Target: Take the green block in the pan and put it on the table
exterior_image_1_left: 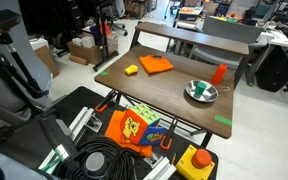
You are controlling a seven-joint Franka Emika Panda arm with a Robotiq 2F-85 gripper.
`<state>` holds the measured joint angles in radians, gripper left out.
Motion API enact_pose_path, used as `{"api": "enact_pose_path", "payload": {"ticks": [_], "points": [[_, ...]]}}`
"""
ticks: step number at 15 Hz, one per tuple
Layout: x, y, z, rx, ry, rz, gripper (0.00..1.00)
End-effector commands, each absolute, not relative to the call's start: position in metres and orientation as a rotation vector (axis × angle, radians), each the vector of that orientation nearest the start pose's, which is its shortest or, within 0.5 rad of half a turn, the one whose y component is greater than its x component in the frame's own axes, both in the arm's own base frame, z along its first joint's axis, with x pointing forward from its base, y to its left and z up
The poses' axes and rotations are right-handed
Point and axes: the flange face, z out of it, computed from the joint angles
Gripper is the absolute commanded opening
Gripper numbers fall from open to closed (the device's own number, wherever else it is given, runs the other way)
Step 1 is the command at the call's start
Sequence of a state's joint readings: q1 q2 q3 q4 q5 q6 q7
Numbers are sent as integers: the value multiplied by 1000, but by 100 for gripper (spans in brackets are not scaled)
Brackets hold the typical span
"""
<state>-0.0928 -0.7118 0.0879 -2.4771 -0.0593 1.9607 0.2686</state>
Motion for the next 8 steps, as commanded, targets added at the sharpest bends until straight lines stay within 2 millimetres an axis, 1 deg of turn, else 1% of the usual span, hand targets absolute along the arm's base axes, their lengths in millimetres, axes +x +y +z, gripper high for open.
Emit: {"api": "enact_pose_path", "payload": {"ticks": [1, 2, 3, 5, 8], "points": [[358, -1, 544, -3185, 443, -331, 100], [361, -2, 541, -3191, 460, -347, 100], [359, -8, 545, -3197, 465, -346, 100], [367, -18, 544, -3213, 461, -336, 100], [388, -49, 538, -3249, 497, -299, 100]]}}
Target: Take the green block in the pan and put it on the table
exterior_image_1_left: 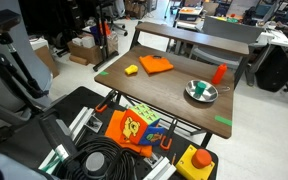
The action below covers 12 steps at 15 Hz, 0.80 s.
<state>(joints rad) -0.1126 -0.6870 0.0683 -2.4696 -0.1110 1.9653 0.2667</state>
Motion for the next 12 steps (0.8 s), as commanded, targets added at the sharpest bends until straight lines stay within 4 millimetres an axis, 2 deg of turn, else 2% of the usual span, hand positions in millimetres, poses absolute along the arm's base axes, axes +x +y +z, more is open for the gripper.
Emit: {"api": "enact_pose_path", "payload": {"ticks": [1, 4, 6, 12], "points": [[394, -58, 535, -3258, 516, -295, 100], [423, -93, 514, -3285, 556, -238, 100], [444, -106, 498, -3298, 550, -182, 100], [515, -114, 434, -3331, 437, -50, 100]]}}
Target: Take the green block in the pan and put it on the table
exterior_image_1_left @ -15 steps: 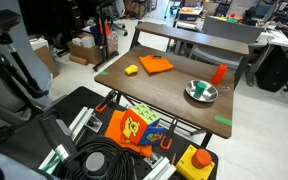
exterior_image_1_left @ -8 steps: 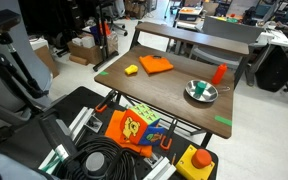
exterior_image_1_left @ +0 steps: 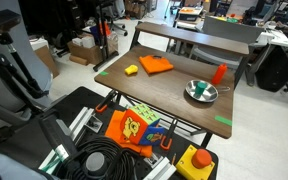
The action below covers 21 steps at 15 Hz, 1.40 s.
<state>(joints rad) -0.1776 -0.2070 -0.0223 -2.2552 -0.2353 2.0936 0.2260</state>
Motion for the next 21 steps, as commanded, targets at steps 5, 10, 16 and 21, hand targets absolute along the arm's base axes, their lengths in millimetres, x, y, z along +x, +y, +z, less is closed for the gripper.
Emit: {"api": "enact_pose_path", "payload": {"ticks": [5, 10, 16, 21], "points": [[564, -116, 389, -3326, 343, -12, 100], [601, -116, 347, -3319, 316, -54, 100], [626, -116, 284, -3271, 262, 14, 100], [639, -119, 243, -3220, 221, 126, 100]]}}
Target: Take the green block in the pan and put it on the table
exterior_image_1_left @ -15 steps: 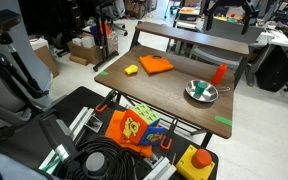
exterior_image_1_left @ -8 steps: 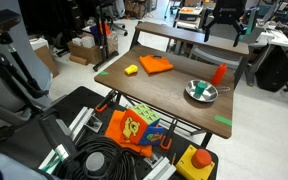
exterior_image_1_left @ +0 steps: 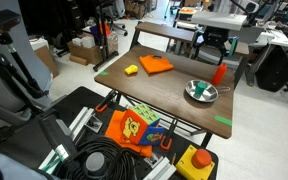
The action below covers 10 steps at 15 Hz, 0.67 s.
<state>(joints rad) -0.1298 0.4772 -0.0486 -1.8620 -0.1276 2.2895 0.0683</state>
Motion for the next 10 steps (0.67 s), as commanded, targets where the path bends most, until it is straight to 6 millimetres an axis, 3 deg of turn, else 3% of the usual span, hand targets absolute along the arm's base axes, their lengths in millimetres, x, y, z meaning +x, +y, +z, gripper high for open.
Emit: {"api": "enact_pose_path", "payload": {"ticks": [1, 10], "points": [[641, -119, 236, -3219, 217, 147, 100], [652, -128, 172, -3221, 204, 407, 100]]}}
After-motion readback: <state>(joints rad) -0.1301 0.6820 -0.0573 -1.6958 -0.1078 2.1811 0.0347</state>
